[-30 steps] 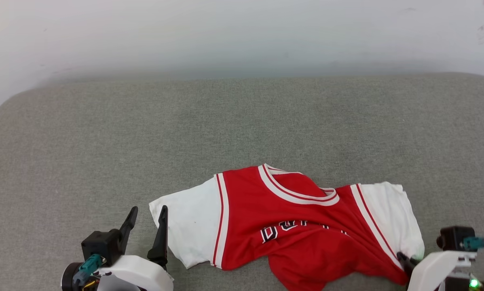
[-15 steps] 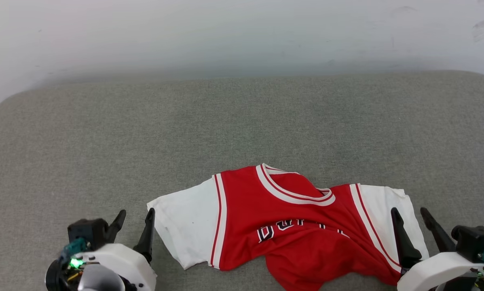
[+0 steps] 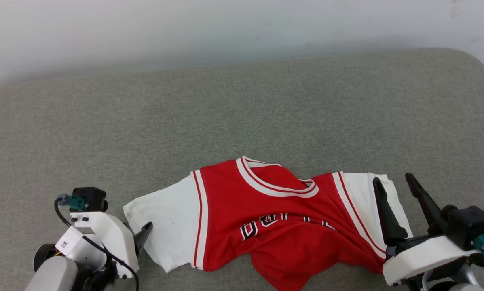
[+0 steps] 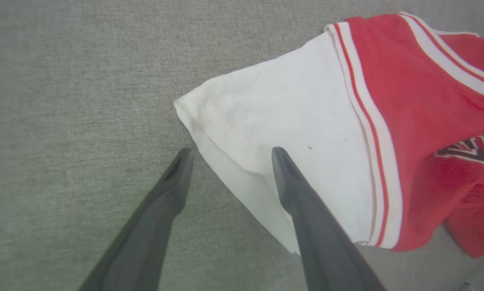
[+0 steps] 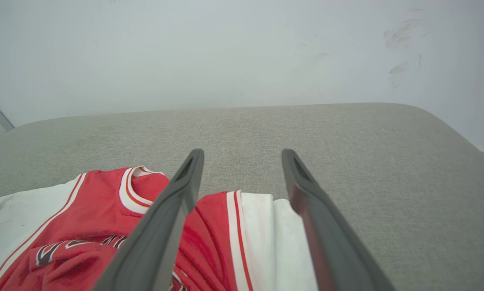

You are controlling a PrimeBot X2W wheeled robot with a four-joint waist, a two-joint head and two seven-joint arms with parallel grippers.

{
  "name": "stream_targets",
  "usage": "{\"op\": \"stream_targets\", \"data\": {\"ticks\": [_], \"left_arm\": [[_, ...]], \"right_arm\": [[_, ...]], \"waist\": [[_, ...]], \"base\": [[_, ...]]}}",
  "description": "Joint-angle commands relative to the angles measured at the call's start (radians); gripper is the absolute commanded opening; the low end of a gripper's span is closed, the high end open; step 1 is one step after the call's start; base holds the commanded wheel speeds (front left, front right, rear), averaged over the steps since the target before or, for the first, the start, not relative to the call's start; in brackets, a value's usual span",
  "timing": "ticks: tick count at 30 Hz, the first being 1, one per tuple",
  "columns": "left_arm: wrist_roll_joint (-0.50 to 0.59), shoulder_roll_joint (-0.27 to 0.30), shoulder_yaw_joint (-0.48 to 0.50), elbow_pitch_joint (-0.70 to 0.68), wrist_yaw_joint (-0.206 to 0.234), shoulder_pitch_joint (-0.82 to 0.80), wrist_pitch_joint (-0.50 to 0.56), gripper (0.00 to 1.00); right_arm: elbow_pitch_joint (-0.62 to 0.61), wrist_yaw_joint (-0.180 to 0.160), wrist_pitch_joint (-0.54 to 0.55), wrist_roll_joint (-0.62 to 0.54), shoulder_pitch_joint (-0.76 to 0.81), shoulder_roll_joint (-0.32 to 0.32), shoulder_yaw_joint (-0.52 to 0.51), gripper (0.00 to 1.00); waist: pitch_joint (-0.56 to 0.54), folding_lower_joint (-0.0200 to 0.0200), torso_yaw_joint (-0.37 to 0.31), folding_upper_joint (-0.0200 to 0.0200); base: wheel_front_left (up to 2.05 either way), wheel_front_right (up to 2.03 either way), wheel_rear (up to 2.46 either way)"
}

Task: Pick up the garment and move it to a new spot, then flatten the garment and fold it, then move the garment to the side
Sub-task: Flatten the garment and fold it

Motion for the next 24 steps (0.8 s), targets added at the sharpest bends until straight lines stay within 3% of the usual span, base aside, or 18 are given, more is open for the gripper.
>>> {"op": "stream_targets", "data": {"ticks": [1,8,9,10,11,12,24], "left_arm": [[-0.018,0.018,-0.001,0.013,-0.009,-0.022,0.050,1.00],[-0.062,0.047,-0.043,0.077,-0.034,-0.055,0.226,1.00],[-0.067,0.045,-0.051,0.084,-0.038,-0.056,0.245,0.96],[-0.074,0.042,-0.059,0.089,-0.038,-0.053,0.263,0.47],[-0.075,0.039,-0.066,0.087,-0.042,-0.054,0.270,0.36],[-0.075,0.032,-0.067,0.082,-0.045,-0.055,0.263,0.00],[-0.010,0.037,-0.016,-0.010,-0.003,-0.031,0.056,0.00]], "right_arm": [[-0.019,0.000,0.001,0.011,-0.018,0.003,0.011,1.00],[-0.041,0.000,-0.005,0.023,-0.031,0.003,0.029,1.00],[-0.041,0.000,-0.007,0.024,-0.032,0.003,0.031,1.00],[-0.037,0.000,-0.003,0.030,-0.033,0.003,0.033,1.00],[-0.033,0.000,0.001,0.029,-0.033,0.003,0.033,1.00],[-0.033,0.000,0.003,0.030,-0.034,0.003,0.034,1.00],[0.114,0.000,0.121,0.116,-0.061,-0.018,-0.026,1.00]], "waist": [[0.031,0.0000,-0.025,0.0000],[0.088,0.0000,-0.054,0.0000],[0.093,0.0000,-0.057,0.0000],[0.097,0.0000,-0.060,0.0000],[0.099,0.0000,-0.062,0.0000],[0.101,0.0000,-0.063,0.0000],[0.080,0.0000,-0.037,0.0000]], "base": [[0.00,0.00,0.00],[0.00,0.00,0.00],[0.00,0.00,0.00],[0.00,0.00,0.00],[0.00,0.00,0.00],[0.00,0.00,0.00],[0.00,0.00,0.00]]}}
